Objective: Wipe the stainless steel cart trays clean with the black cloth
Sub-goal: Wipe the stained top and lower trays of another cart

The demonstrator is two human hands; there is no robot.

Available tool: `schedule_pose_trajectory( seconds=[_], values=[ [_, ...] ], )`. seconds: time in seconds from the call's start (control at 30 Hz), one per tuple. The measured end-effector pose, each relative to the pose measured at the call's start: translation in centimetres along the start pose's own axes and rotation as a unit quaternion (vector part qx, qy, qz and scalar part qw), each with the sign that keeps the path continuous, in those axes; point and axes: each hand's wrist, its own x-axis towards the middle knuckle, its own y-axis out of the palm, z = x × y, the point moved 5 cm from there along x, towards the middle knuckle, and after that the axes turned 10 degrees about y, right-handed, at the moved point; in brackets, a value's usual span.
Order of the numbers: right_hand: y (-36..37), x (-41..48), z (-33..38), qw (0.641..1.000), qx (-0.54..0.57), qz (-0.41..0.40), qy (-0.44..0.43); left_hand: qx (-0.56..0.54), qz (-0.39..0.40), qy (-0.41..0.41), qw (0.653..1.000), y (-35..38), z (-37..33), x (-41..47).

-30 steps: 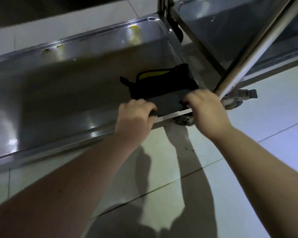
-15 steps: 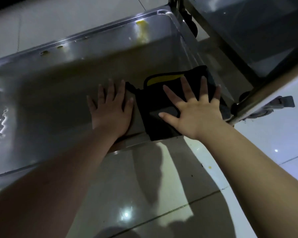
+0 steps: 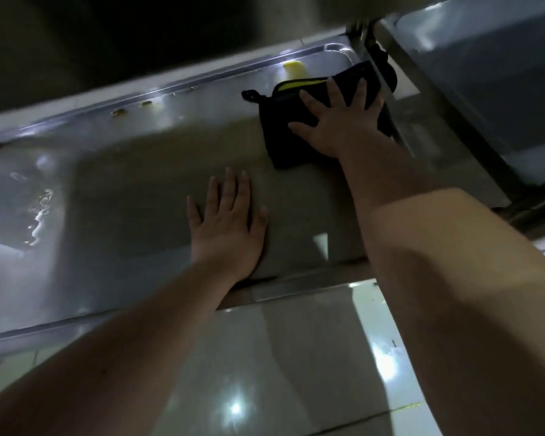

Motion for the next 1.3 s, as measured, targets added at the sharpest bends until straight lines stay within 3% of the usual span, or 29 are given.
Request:
schedule_pose_trajectory(
  seconds=[0.13,0.3,0.43,0.57,0.7,0.9,1.13,1.3],
  values=[
    [0.9,-3.8,-1.5,1.000,0.013,0.022,-0.002,-0.004,-0.005,-0.001,1.000,0.1,-0.1,0.1],
    [3.7,-15.2,-5.6,0.997,0.019,0.070,0.004,0.003,-0.014,0.001,1.000,0.3,-0.1,0.2],
    [4.6,-20.5,-6.7,0.998,-0.016,0.062,-0.017,-0.003,-0.025,0.003,1.000,0.3,0.1,-0.4],
    [3.9,-17.0,-4.8,0.999,-0.011,0.038,-0.034,-0.006,-0.032,-0.004,0.999,0.3,0.2,-0.6],
    [2.3,-7.7,-0.2,0.997,0.011,-0.004,-0.070,-0.026,-0.053,-0.025,0.998,0.4,0.5,-0.5],
    [1.1,-1.2,4.8,1.000,0.016,-0.002,-0.017,-0.028,-0.049,-0.095,0.994,0.2,1.4,-0.2],
    [3.4,-11.9,-0.5,0.998,0.054,-0.027,-0.011,-0.029,-0.008,-0.097,0.995,0.2,1.7,-0.1],
    [5.6,-21.5,-3.7,0.999,0.021,-0.045,-0.021,-0.014,0.017,0.013,1.000,-0.8,4.6,-0.6]
  ],
)
